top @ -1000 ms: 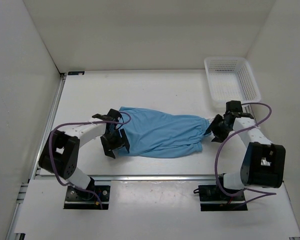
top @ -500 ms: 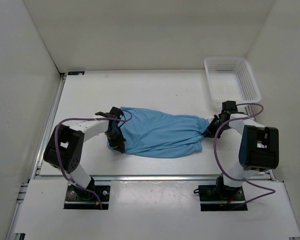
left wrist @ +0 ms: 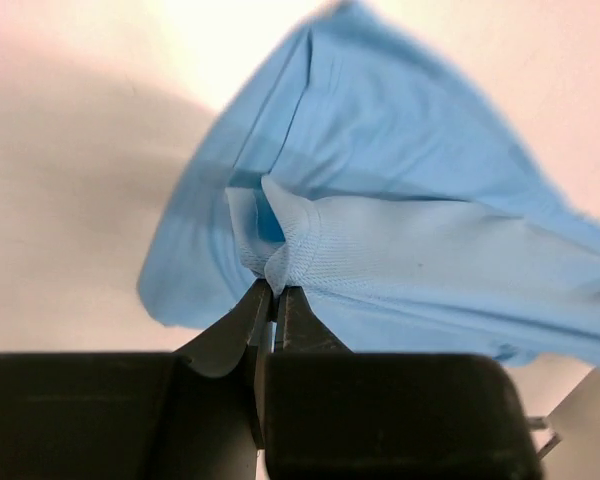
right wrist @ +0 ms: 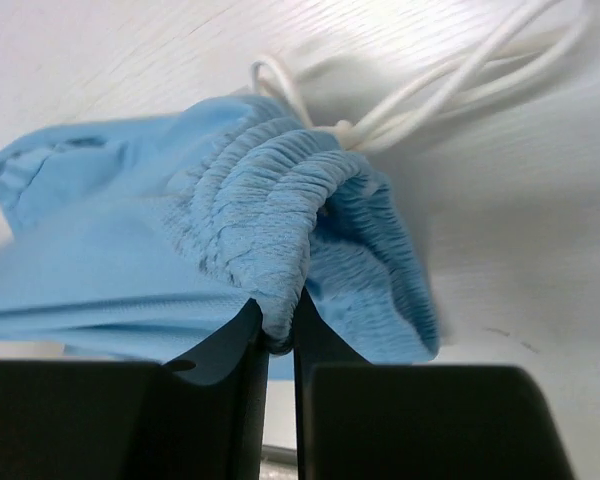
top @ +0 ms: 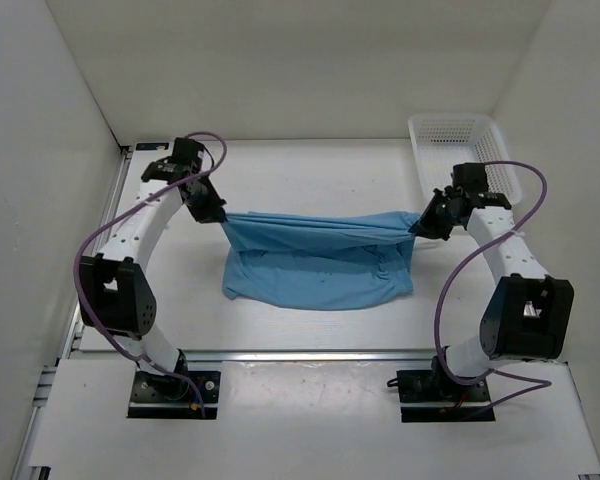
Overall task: Fold and stack the shorts
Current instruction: Fold the shorts
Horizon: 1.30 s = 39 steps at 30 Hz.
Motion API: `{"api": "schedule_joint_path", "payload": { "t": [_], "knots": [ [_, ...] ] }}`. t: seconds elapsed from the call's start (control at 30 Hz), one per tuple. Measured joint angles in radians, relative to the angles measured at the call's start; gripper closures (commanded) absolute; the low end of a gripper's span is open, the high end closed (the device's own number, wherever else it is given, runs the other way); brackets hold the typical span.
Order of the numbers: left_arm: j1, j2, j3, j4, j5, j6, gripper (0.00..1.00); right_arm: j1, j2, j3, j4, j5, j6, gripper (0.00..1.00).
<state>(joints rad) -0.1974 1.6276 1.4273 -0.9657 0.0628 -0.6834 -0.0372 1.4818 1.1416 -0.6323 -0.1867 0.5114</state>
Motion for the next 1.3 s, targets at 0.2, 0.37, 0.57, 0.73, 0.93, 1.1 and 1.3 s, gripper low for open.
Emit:
{"api": "schedule_joint_path", "payload": {
  "t": [0.2, 0.37, 0.57, 0.73, 0.93, 1.1, 1.3],
  "knots": [
    [0.080, 0.034, 0.126, -0.040, 0.011, 0.042, 0.89, 0.076, -0.048, 0.056, -0.076, 0.004, -0.006, 0.99],
    [0.095, 0.035, 0.106, -0.060, 0.031, 0.058, 0.89, 0.099, -0.118, 0.046, -0.114, 0.019, -0.022, 0.99],
    [0.097, 0.030, -0.008, -0.053, 0.060, 0.063, 0.89, 0.100, -0.238, -0.097, -0.129, 0.028, -0.016, 0.99],
    [0.097, -0.026, -0.172, -0.029, 0.083, 0.063, 0.89, 0.105, -0.335, -0.318, -0.124, 0.032, 0.016, 0.99],
    [0.097, -0.045, -0.341, 0.014, 0.088, 0.054, 0.89, 0.150, -0.311, -0.533, -0.078, 0.027, 0.075, 0.54],
    [0.097, -0.014, -0.354, 0.046, 0.076, 0.058, 0.18, 0.171, -0.289, -0.497, -0.084, 0.077, 0.093, 0.28],
    [0.098, -0.062, -0.355, 0.063, 0.076, 0.063, 0.04, 0.171, -0.391, -0.435, -0.118, 0.140, 0.130, 0.15]
  ]
}}
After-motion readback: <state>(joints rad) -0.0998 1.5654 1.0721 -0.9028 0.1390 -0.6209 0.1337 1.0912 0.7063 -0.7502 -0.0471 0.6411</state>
